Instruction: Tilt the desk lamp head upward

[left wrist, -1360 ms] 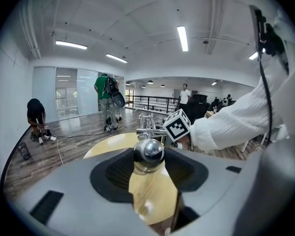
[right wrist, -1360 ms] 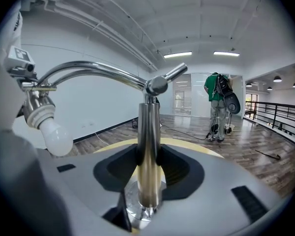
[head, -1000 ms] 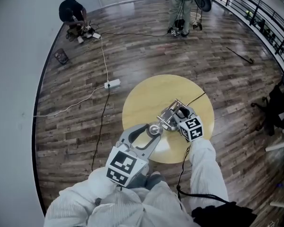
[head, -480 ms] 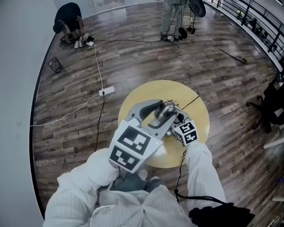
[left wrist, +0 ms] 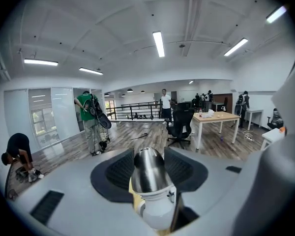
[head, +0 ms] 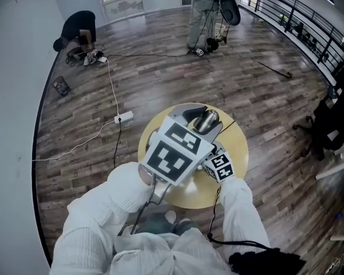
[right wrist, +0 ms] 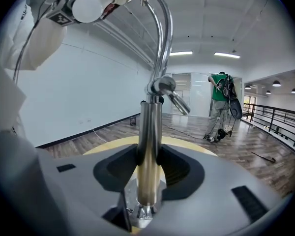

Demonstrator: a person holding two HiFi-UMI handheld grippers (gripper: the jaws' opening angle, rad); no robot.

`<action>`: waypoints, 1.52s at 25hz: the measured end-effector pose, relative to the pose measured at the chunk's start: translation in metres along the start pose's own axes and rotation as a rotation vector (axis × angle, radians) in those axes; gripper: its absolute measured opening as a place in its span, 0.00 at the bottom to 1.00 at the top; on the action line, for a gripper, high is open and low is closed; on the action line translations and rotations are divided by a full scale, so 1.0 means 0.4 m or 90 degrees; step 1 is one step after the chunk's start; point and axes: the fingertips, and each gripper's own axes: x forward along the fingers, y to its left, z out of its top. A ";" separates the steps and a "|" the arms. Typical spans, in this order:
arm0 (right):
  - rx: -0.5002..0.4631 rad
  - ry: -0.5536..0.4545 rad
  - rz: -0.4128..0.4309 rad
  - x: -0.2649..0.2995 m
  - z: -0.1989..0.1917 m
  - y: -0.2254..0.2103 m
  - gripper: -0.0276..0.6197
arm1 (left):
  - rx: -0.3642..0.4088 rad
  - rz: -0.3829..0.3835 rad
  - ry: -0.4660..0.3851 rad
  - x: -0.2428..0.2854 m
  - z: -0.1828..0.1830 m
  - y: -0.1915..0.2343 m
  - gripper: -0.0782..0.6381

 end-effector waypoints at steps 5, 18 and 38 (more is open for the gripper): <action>-0.001 0.000 -0.002 0.000 0.007 -0.005 0.28 | -0.003 -0.010 0.005 0.033 0.032 0.015 0.38; 0.098 -0.023 -0.045 0.005 0.002 -0.015 0.28 | 0.027 0.007 -0.047 0.005 0.033 0.022 0.38; 0.265 -0.129 -0.362 -0.339 0.003 0.036 0.06 | -0.323 0.055 -0.085 -0.104 -0.544 0.084 0.11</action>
